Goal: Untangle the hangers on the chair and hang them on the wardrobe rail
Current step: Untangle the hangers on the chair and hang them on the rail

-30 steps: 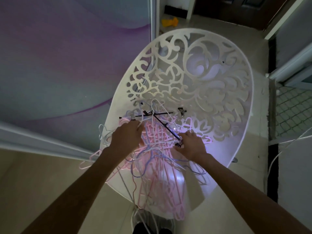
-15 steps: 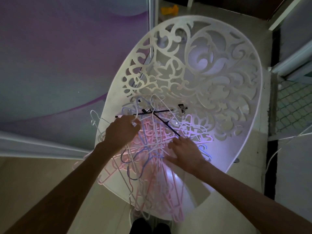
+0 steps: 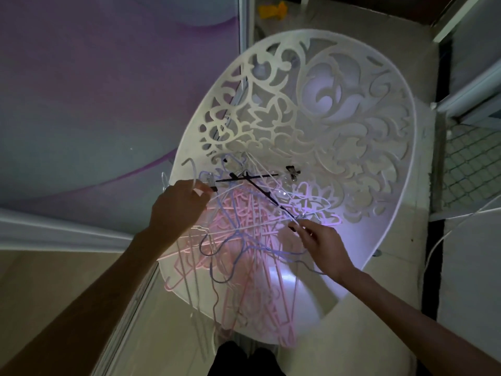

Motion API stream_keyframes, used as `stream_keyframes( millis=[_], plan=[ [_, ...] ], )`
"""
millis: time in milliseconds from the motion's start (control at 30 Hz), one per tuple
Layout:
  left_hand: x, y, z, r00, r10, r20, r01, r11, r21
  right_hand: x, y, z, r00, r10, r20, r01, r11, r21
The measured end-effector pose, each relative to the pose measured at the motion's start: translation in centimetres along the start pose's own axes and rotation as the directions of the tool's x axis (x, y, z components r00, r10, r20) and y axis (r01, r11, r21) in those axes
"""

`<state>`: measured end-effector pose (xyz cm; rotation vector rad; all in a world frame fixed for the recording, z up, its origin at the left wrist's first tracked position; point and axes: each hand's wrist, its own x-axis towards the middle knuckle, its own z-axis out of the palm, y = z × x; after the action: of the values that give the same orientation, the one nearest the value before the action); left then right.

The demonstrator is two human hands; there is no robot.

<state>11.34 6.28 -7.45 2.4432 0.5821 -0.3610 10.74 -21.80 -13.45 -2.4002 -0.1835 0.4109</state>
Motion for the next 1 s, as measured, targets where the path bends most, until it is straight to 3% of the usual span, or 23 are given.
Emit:
stream_keyframes(
  millis=[200, 367, 467, 667, 767, 900, 1000],
  plan=[
    [-1.7, 0.3, -1.9, 0.999, 0.022, -0.045, -0.025, 0.996, -0.081, 0.6, -1.8, -4.7, 0.975, 0.066, -0.214, -0.012, 0.97, 0.244],
    [-2.0, -0.3, -5.3, 0.995, -0.097, 0.004, 0.088, 0.888, -0.452, -0.6, -4.7, -10.3, 0.97, 0.008, -0.245, 0.041, 0.98, 0.195],
    [-2.6, -0.1, -6.3, 0.991, -0.11, 0.077, 0.134, 0.838, -0.53, -1.1, -5.8, -11.2, 0.98, -0.03, -0.196, 0.06, 0.987, 0.147],
    [-8.2, 0.1, -11.2, 0.994, -0.058, 0.088, 0.1, 0.783, -0.614, -3.8, -12.9, -13.8, 0.982, -0.186, 0.003, 0.185, 0.978, 0.092],
    [-12.6, 0.0, -13.8, 0.998, -0.056, 0.037, 0.067, 0.81, -0.583, -6.1, -17.0, -14.5, 0.968, -0.243, 0.069, 0.234, 0.965, 0.118],
    [-18.0, -0.5, -16.3, 0.994, -0.011, 0.107, 0.066, 0.849, -0.524, -8.7, -21.3, -14.0, 0.942, -0.266, 0.207, 0.247, 0.962, 0.112],
    [-22.4, -3.1, -18.1, 0.998, 0.029, 0.05, -0.001, 0.869, -0.495, -11.6, -24.9, -12.9, 0.912, -0.293, 0.287, 0.299, 0.954, 0.024]
  ],
)
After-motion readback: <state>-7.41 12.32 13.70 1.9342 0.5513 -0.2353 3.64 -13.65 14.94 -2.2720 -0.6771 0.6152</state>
